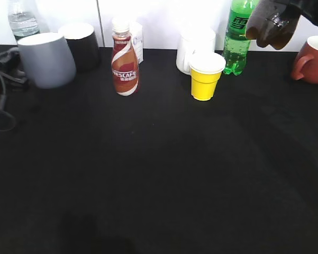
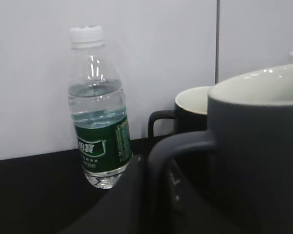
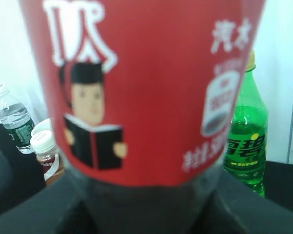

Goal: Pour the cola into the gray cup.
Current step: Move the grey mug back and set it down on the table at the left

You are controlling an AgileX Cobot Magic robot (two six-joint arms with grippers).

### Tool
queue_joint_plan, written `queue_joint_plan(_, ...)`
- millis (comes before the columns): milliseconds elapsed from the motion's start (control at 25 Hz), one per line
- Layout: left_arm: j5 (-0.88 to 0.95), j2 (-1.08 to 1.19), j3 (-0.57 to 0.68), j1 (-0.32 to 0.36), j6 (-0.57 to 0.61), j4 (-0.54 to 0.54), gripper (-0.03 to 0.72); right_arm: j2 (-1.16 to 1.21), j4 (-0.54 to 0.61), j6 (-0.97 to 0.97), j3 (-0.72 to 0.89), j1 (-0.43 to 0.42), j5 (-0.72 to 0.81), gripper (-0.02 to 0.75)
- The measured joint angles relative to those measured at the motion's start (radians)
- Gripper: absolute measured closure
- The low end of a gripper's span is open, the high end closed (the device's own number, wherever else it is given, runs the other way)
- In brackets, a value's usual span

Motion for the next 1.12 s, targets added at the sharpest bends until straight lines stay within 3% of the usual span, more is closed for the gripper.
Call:
queue_joint_plan(280,-0.004,0.099,-0.108,0.0,0.004,0.012,0.636,0.0,-0.022,-0.002,0.0,0.0,-0.005,0.383)
queue_joint_plan(400,-0.001,0.11,-0.114,0.018,0.028,0.18,0.636,0.0,-0.049,-0.002,0.006,0.0,-0.007,0.383)
queue_joint_plan(480,-0.001,0.11,-0.114,0.019,0.028,0.231,0.636,0.0,-0.054,-0.002,0.022,0.0,-0.007,0.383)
queue_joint_plan(1120,-0.035,0.178,-0.122,0.026,0.028,0.258,0.636,0.0,-0.095,-0.003,0.032,0.0,-0.01,0.383)
